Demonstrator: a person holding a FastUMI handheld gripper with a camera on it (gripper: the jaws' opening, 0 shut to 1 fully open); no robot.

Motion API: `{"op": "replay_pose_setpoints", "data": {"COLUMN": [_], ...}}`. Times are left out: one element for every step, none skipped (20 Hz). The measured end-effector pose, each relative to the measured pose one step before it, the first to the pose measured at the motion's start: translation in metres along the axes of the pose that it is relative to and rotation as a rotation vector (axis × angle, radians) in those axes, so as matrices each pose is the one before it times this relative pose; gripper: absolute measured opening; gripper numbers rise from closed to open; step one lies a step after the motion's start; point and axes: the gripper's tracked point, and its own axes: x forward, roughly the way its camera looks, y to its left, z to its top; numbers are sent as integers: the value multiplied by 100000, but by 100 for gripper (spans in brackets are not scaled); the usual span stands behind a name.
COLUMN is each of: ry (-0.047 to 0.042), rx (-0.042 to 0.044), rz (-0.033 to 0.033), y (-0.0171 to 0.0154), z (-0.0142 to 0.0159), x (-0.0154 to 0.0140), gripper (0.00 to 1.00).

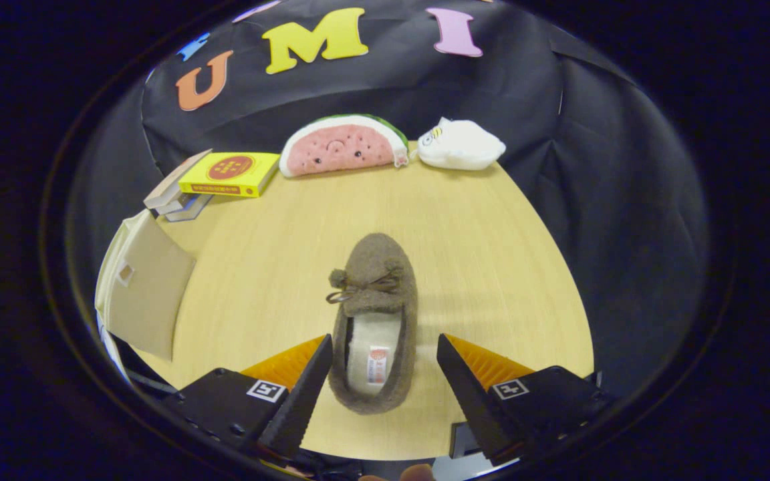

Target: Open the storage box then place both shoes into the box .Put the left shoe in first, then the right shoe, with the right side of both shoes facing outward in a uniform manner.

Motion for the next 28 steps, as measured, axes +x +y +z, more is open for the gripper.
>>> {"op": "replay_pose_setpoints", "data": {"ry": [1626, 1772, 1505, 943, 1236, 1433, 968, 479, 1299, 472, -13, 314, -146, -627, 336, 444, 541, -95, -692, -303, -352, -662, -736, -1288, -1423, -1234, -329, 233], "rx": [573, 637, 1302, 1914, 2043, 618, 504, 2107, 578, -364, 1902, 1225, 1189, 3119, 2683, 2949, 2651, 2030, 1661, 493, 921, 788, -69, -32, -192, -312, -389, -560], "rz": [-958, -641, 328, 951, 1052, 294, -132, 159, 1152, 244, -1874, 1551, 1288, 1495, 1792, 1945, 2067, 1711, 1091, 1116, 922, 544, 701, 693, 856, 1131, 1607, 1751], "y": [-585, -408, -102, 102, 132, -76, -239, 40, 152, -175, -601, 339, -117, -58, 108, 46, 144, 200, 251, 405, 525, 679, 838, 1092, 1227, 1375, 1663, 1747], "z": [-247, 3, -97, 152, 119, -160, -722, 810, 43, -276, 233, 104, -145, 282, -25, -207, -82, -79, 32, -74, -95, 57, -7, 63, 186, 95, -62, -378], "x": [708, 843, 654, 713, 451, 656, 658, -48, 95, 148, -562, 523, -104, -34, -36, -66, -203, -322, -371, -377, -438, -486, -547, -612, -660, -754, -605, -661], "gripper": [96, 95, 85, 80, 69, 57, 47, 36, 26, 28, 31, 5, 4, 4, 0, 0, 0, 0, 0, 0, 0, 0, 0, 0, 0, 0, 0, 0]}}
